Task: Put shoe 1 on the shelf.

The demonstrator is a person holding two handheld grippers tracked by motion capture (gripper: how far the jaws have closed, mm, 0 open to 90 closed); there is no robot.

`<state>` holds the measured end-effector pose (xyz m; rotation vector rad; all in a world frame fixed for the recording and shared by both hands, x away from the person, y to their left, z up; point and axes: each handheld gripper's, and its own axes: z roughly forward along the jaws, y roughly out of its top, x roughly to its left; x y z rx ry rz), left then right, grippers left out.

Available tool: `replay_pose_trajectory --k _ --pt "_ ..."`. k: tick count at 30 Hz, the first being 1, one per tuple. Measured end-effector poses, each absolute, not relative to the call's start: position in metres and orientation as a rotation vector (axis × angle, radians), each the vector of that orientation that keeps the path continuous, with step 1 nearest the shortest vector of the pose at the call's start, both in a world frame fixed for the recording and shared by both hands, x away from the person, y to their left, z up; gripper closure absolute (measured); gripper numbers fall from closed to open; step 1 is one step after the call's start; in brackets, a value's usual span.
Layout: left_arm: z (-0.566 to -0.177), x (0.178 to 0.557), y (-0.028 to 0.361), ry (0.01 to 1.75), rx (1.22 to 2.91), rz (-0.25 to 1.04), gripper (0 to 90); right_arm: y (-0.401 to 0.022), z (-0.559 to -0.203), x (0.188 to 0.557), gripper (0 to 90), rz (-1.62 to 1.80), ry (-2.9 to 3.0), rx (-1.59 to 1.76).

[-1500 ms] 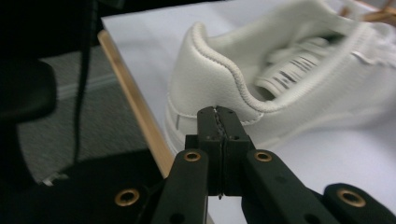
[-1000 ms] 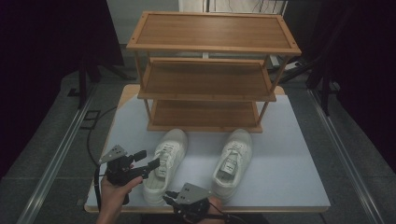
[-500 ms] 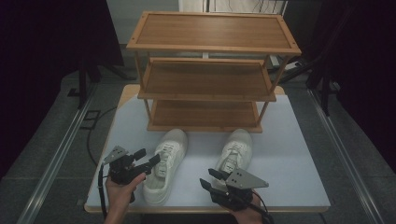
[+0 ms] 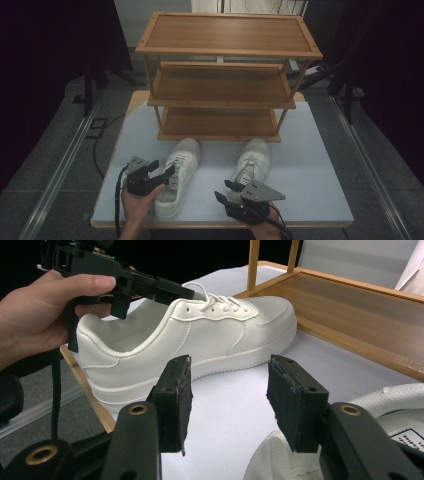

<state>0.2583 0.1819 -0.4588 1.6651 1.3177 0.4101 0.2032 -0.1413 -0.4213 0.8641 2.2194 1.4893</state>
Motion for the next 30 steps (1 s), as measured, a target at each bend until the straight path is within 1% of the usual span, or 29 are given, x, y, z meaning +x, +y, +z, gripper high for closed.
replay_pose_trajectory --k 3,6,8,9,11,13,16,19,24,30 --pt "-0.46 0.259 0.18 1.324 1.684 0.442 33.5 -0.141 -0.421 0.202 52.2 1.48 2.217 0.853" --pt "-0.462 0.261 0.18 1.324 1.689 0.431 35.5 -0.141 -0.421 0.203 52.1 1.481 2.217 0.857" --pt "-0.464 0.263 0.18 1.303 1.714 0.411 40.0 -0.141 -0.422 0.203 52.0 1.478 2.218 0.857" --pt "-0.466 0.264 0.18 1.295 1.723 0.399 43.6 -0.14 -0.422 0.203 52.0 1.478 2.218 0.858" --pt "-0.468 0.264 0.183 1.288 1.704 0.364 53.8 -0.14 -0.422 0.203 52.0 1.477 2.217 0.855" --pt "-0.467 0.264 0.183 1.275 1.708 0.379 59.5 -0.141 -0.421 0.203 52.0 1.478 2.21 0.85" --pt "-0.465 0.262 0.181 1.258 1.712 0.424 70.5 -0.143 -0.42 0.204 52.0 1.483 2.2 0.86" --pt "-0.467 0.261 0.184 1.246 1.682 0.417 77.0 -0.144 -0.42 0.205 52.0 1.477 2.197 0.862" --pt "-0.47 0.261 0.196 1.23 1.628 0.369 80.4 -0.149 -0.417 0.206 52.0 1.475 2.172 0.87" --pt "-0.466 0.258 0.203 1.215 1.589 0.385 80.7 -0.153 -0.417 0.209 52.1 1.472 2.159 0.884"
